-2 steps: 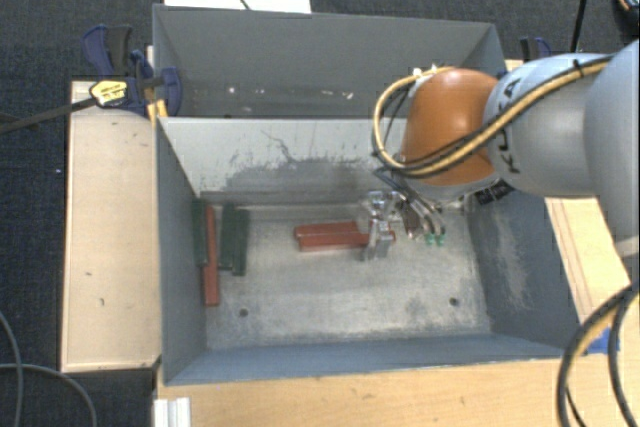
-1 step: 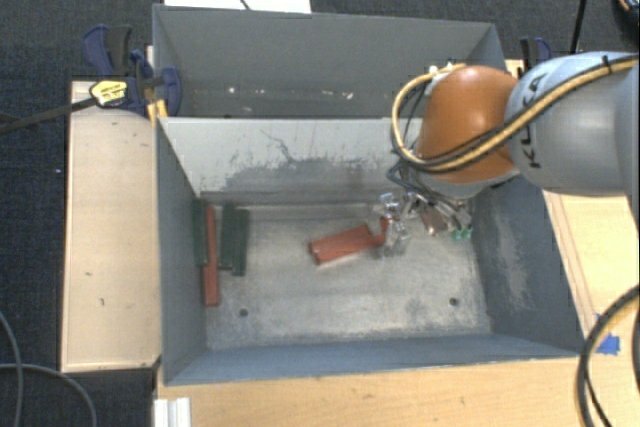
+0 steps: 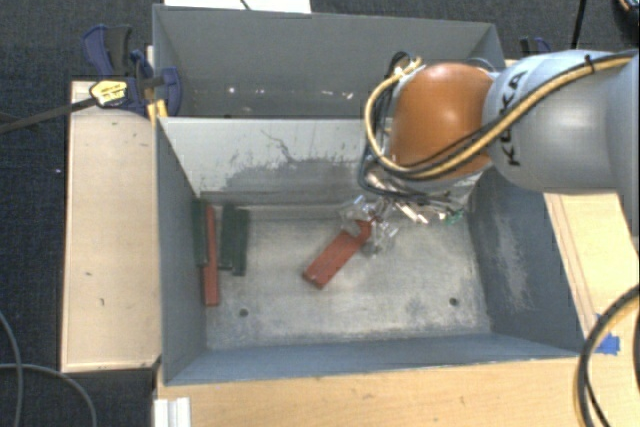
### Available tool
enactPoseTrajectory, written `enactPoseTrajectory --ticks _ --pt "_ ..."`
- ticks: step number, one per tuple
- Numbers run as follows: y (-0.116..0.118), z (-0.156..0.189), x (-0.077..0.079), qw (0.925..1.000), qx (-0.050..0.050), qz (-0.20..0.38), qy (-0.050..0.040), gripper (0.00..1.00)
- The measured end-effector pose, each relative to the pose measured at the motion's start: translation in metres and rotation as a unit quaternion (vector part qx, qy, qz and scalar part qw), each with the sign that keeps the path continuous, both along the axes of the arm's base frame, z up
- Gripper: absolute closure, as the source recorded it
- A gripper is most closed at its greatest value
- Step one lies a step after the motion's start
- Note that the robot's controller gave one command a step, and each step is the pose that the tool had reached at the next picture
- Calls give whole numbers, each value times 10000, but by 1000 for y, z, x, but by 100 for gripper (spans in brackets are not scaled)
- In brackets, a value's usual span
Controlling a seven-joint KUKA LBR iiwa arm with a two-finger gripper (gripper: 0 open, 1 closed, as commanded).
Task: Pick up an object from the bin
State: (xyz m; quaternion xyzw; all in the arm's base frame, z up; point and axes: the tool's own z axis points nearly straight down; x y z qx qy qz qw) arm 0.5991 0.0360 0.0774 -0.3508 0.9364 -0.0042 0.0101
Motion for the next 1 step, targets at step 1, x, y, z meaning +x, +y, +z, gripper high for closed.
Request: enactPoseTrajectory --ticks 1 --pt "-26 212 -18 9550 -33 2964 63 100"
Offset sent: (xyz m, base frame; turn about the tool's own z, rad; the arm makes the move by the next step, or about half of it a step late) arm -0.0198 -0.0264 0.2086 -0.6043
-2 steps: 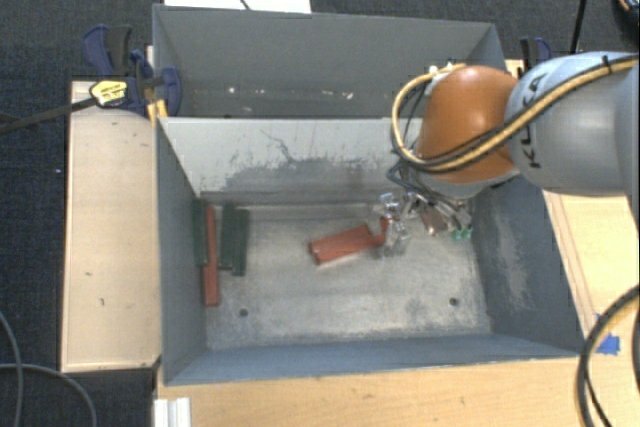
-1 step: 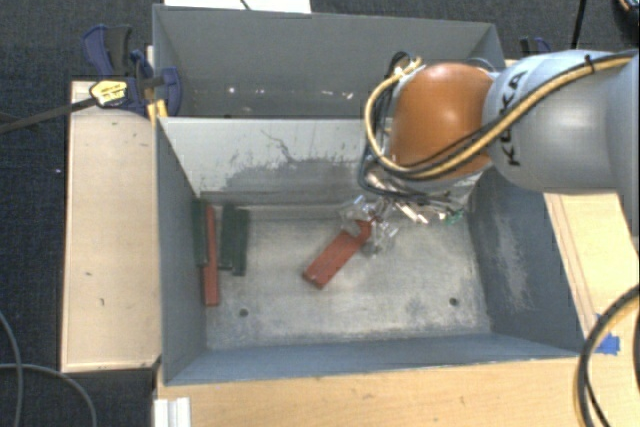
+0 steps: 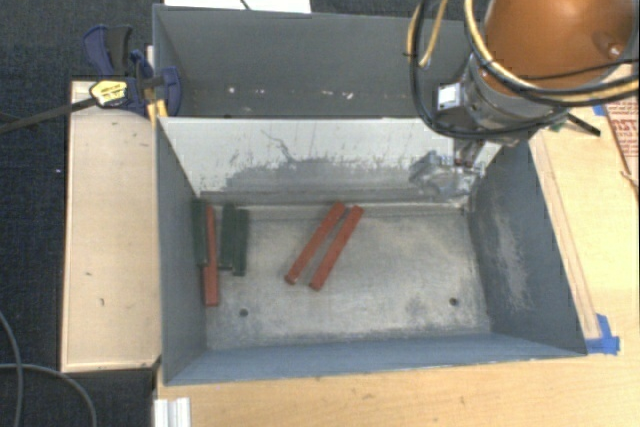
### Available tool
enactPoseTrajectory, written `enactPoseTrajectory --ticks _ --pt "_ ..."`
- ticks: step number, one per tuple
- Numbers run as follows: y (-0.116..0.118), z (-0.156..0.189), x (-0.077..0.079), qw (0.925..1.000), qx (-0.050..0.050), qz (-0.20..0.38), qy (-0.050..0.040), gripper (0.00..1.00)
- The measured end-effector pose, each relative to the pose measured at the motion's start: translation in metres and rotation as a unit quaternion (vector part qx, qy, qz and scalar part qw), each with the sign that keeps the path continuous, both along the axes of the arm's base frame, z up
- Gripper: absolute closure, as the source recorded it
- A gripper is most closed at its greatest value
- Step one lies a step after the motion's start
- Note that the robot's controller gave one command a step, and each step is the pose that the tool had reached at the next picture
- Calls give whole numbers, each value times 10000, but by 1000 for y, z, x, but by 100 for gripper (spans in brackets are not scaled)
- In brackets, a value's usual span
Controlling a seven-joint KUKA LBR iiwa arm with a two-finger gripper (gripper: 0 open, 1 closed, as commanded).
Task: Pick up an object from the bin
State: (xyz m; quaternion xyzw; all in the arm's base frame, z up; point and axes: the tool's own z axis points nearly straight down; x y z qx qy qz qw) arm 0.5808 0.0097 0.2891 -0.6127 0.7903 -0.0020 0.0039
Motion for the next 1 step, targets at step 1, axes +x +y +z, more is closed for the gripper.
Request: enactPoseTrajectory --ticks 1 --pt "7 -94 11 9968 3 800 65 100"
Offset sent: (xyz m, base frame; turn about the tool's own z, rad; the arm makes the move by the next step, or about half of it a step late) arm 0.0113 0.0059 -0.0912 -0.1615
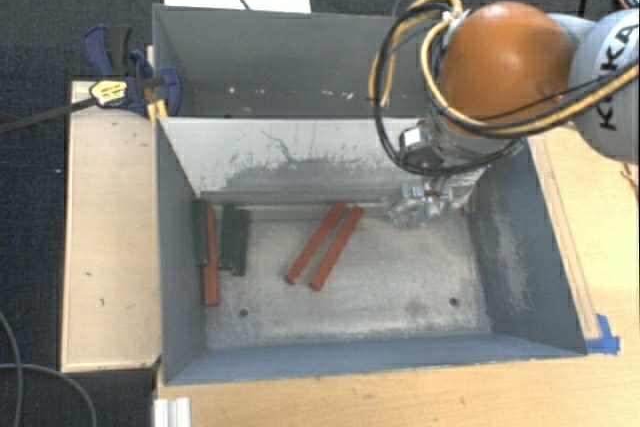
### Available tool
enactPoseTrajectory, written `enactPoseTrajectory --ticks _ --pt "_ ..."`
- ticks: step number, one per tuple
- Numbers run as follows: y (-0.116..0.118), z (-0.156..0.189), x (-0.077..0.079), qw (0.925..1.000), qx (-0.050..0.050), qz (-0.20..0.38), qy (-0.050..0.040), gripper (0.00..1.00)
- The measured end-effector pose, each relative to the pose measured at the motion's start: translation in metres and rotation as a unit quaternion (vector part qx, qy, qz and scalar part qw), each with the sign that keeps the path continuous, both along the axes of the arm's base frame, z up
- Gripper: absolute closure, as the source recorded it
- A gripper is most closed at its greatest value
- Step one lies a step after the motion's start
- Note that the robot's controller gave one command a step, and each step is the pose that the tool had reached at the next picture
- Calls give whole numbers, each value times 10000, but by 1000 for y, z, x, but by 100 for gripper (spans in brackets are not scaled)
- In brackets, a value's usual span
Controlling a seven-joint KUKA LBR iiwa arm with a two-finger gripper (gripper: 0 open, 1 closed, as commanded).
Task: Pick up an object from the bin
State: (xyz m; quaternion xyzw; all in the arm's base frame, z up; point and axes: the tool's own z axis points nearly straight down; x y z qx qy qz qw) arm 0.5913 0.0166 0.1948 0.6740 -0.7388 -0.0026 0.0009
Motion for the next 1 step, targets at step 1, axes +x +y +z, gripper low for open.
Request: enactPoseTrajectory --ticks 1 --pt "78 -58 -23 9998 14 188 6 100"
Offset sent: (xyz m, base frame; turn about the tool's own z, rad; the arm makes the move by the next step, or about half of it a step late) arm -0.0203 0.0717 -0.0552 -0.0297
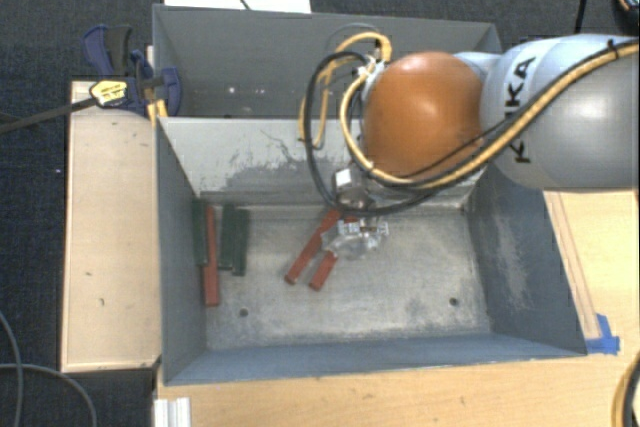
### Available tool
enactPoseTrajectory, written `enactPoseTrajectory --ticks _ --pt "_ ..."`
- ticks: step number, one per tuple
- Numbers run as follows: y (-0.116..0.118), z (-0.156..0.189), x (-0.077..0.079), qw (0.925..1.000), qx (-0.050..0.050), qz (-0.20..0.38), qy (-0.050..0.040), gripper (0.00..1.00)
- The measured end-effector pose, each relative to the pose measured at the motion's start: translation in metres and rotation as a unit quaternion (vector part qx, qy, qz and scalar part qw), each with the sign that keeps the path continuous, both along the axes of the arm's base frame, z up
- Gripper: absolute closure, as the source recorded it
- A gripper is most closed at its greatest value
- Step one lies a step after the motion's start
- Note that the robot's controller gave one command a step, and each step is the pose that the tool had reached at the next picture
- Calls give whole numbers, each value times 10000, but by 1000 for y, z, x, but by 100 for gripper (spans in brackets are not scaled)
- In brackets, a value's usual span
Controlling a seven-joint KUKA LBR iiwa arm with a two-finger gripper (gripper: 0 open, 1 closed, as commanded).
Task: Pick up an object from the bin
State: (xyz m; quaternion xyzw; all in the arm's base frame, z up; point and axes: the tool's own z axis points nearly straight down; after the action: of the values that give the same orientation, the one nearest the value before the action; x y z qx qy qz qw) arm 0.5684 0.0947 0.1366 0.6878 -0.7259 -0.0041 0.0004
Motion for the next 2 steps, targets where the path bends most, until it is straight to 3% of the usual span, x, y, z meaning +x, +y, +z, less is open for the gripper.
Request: enactPoseTrajectory --ticks 1,2 --pt "-5 3 3 10000 -14 -60 -32 0" --pt "45 -70 7 9999 -19 131 -13 0"
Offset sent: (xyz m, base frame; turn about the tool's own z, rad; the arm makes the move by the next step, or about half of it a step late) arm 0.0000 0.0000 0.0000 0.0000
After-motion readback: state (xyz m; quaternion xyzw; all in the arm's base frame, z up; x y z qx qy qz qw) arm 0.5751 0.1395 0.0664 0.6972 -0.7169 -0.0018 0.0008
